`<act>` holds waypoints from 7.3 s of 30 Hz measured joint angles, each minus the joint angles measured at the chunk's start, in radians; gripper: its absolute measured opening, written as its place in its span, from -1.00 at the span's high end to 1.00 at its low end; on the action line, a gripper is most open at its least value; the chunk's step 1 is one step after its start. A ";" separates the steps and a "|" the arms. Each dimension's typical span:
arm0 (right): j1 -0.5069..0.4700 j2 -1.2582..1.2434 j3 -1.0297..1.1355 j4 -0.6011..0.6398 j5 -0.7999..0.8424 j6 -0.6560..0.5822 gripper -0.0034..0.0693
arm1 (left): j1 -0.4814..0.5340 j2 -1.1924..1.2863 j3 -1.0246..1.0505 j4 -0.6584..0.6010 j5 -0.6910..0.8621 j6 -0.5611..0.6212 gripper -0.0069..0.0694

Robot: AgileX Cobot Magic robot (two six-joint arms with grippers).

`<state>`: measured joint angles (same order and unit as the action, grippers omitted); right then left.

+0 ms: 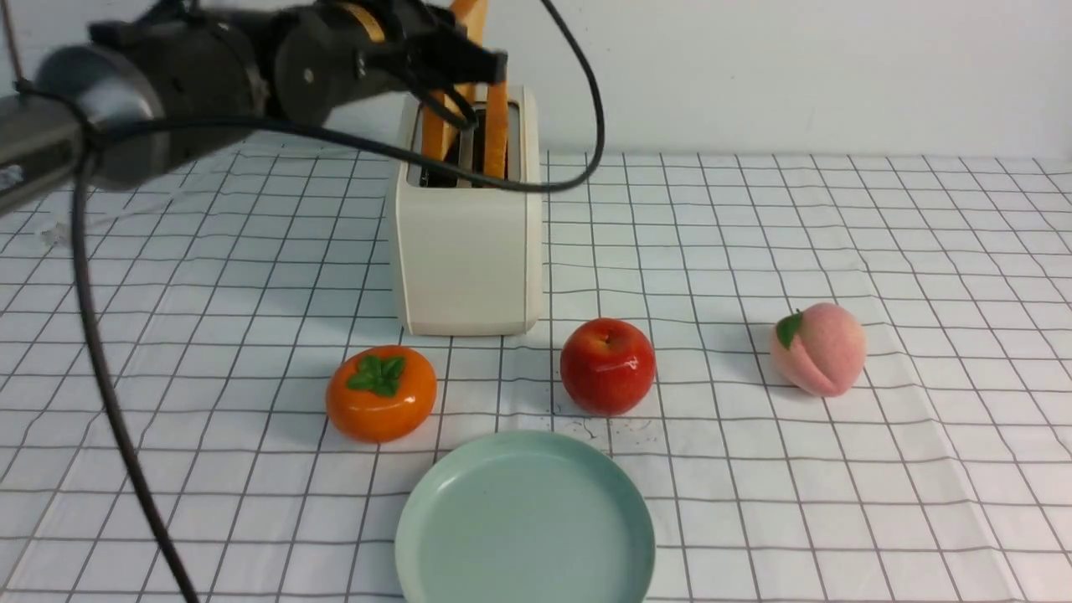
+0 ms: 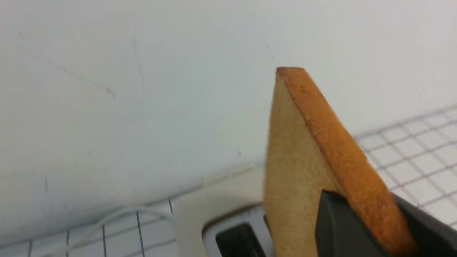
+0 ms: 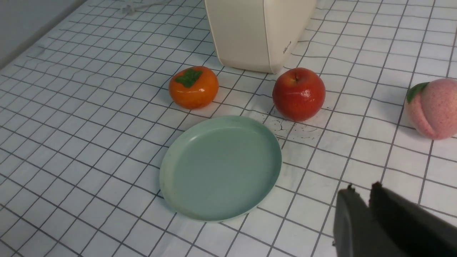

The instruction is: Take toasted bread from bread machine on white checkered table place on plate.

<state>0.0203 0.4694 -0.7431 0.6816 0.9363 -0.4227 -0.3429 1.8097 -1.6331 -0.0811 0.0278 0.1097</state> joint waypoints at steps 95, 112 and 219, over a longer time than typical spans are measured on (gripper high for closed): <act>0.437 1.068 -0.794 -0.046 -0.201 0.016 0.72 | 0.000 -1.414 0.840 -0.044 0.665 -0.187 0.85; 0.457 1.614 -1.237 -0.154 -0.506 0.114 -0.43 | 0.000 -1.419 0.843 -0.048 0.392 -0.182 0.85; 0.280 1.173 -0.537 0.099 0.054 0.031 -0.24 | 0.000 -1.419 0.843 -0.040 0.808 -0.180 0.85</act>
<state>0.3003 1.6421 -1.2799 0.7805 0.9898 -0.3917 -0.3429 0.3908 -0.7899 -0.1215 0.8355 -0.0704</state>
